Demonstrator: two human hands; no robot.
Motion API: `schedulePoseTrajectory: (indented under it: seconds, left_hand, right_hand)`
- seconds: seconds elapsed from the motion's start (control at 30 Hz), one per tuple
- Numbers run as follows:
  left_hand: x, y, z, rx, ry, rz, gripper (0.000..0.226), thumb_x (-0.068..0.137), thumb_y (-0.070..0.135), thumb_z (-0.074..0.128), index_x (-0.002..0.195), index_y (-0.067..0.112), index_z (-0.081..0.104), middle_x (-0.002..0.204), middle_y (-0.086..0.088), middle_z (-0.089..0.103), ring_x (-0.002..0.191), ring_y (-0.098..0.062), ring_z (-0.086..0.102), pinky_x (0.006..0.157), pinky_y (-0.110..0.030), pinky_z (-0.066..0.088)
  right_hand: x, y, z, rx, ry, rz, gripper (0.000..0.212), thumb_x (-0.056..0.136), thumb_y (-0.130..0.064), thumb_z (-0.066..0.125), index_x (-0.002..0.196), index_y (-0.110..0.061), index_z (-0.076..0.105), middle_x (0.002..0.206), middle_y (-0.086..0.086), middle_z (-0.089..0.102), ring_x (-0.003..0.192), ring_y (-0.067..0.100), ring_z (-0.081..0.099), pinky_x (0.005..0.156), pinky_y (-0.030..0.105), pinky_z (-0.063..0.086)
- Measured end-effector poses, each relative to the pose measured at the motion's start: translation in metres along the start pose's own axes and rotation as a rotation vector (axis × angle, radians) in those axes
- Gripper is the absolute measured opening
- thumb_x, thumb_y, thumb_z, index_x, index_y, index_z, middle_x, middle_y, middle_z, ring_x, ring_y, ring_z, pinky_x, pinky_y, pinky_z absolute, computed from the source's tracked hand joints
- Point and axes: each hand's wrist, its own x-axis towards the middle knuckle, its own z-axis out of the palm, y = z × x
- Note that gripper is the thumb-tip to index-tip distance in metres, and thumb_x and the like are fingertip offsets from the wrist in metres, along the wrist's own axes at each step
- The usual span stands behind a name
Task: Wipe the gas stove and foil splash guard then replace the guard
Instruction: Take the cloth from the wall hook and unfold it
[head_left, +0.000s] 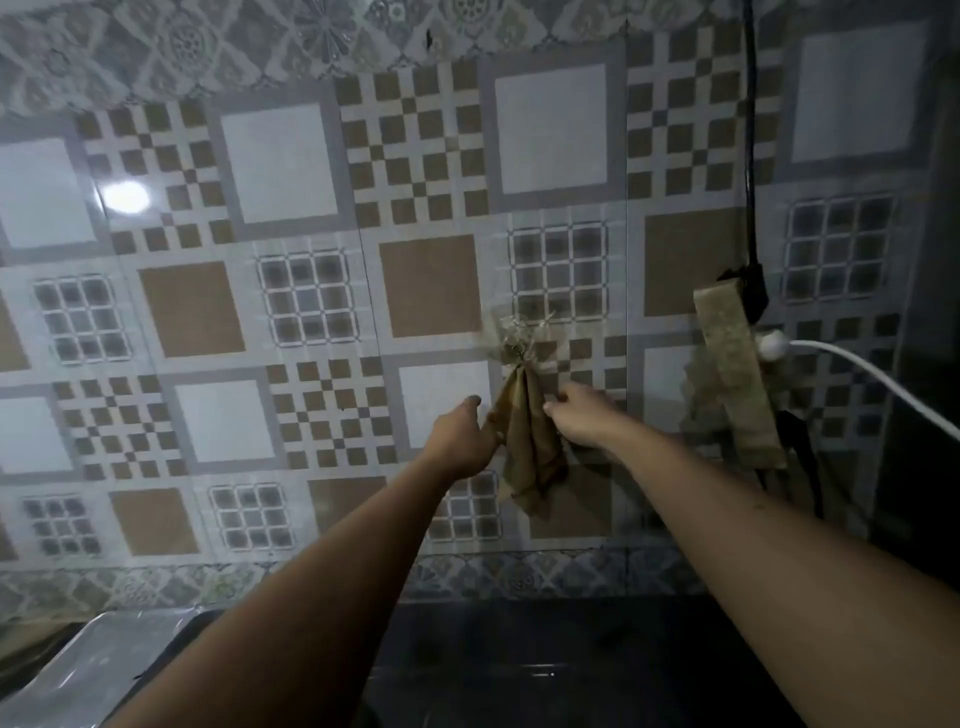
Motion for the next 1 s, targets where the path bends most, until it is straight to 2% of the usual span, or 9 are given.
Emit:
schedulePoseTrajectory:
  seconds: [0.17,0.3,0.37,0.43,0.5,0.6,0.73,0.87,1.0]
  left_hand:
    - [0.02,0.009,0.009,-0.179,-0.043,-0.041,0.05,0.093,0.011,0.053,0.141,0.01,0.038,0.13,-0.016,0.057,0.117,-0.031,0.055,0.098,-0.041,0.047]
    - [0.024,0.011,0.009,-0.21,-0.004,-0.06,0.03,0.094,0.009,0.052,0.123,0.009,0.056,0.116,-0.015,0.063,0.107,-0.028,0.059,0.084,-0.035,0.05]
    - [0.026,0.011,0.008,-0.232,-0.022,-0.061,0.017,0.092,0.005,0.054,0.103,0.009,0.065,0.108,-0.013,0.065,0.103,-0.026,0.06,0.079,-0.031,0.049]
    - [0.023,0.013,0.005,-0.262,-0.03,-0.064,0.01,0.091,0.005,0.055,0.092,0.011,0.063,0.103,-0.013,0.064,0.101,-0.026,0.061,0.081,-0.033,0.051]
    - [0.021,0.015,0.001,-0.309,-0.017,-0.057,0.008,0.091,0.006,0.056,0.087,0.013,0.057,0.1,-0.013,0.063,0.099,-0.027,0.061,0.084,-0.037,0.053]
    - [0.017,0.02,-0.009,-0.339,0.021,-0.026,0.009,0.09,0.01,0.057,0.086,0.015,0.051,0.091,-0.009,0.057,0.088,-0.022,0.057,0.074,-0.033,0.05]
    - [-0.007,0.026,-0.035,-0.349,-0.003,-0.004,0.013,0.087,0.011,0.064,0.089,0.015,0.051,0.103,-0.015,0.062,0.098,-0.029,0.062,0.087,-0.043,0.055]
    - [-0.042,0.032,-0.069,-0.353,-0.046,0.01,0.032,0.081,0.016,0.074,0.106,0.013,0.053,0.107,-0.011,0.062,0.099,-0.027,0.063,0.085,-0.043,0.057]
    - [-0.1,0.035,-0.11,-0.281,-0.123,0.077,0.031,0.08,0.017,0.074,0.108,0.015,0.061,0.108,-0.007,0.061,0.1,-0.023,0.059,0.082,-0.035,0.054]
  right_hand:
    - [0.013,-0.003,0.013,0.254,-0.051,0.072,0.049,0.095,-0.03,0.047,0.139,-0.01,0.042,0.136,0.011,0.05,0.12,0.029,0.05,0.098,0.041,0.045]
    - [0.013,-0.004,0.012,0.379,-0.087,0.058,0.029,0.097,-0.019,0.049,0.121,-0.006,0.059,0.112,0.009,0.062,0.096,0.022,0.057,0.068,0.028,0.046]
    - [0.012,-0.001,0.009,0.393,-0.078,0.041,0.022,0.096,-0.018,0.051,0.111,-0.008,0.063,0.107,0.009,0.064,0.098,0.023,0.059,0.078,0.033,0.05]
    - [0.008,-0.004,0.006,0.428,-0.042,0.025,0.014,0.094,-0.019,0.055,0.105,-0.012,0.062,0.108,0.011,0.065,0.101,0.025,0.061,0.091,0.04,0.051]
    - [0.003,-0.007,-0.001,0.442,0.019,-0.002,0.017,0.092,-0.018,0.058,0.108,-0.013,0.058,0.109,0.011,0.065,0.101,0.026,0.061,0.094,0.042,0.05]
    - [-0.006,-0.013,-0.012,0.431,0.064,-0.056,0.022,0.091,-0.017,0.06,0.113,-0.012,0.056,0.098,0.006,0.062,0.096,0.023,0.059,0.087,0.035,0.049]
    - [-0.03,-0.02,-0.028,0.395,0.102,-0.123,0.009,0.091,-0.015,0.06,0.099,-0.013,0.056,0.095,0.005,0.059,0.092,0.021,0.056,0.081,0.034,0.047]
    - [-0.065,-0.031,-0.041,0.288,0.085,-0.159,0.013,0.09,-0.016,0.061,0.101,-0.01,0.061,0.099,0.009,0.062,0.094,0.024,0.059,0.084,0.038,0.051]
    - [-0.124,-0.044,-0.057,0.184,0.016,-0.213,0.007,0.087,-0.011,0.062,0.088,-0.018,0.059,0.092,0.006,0.061,0.084,0.019,0.058,0.064,0.028,0.046]
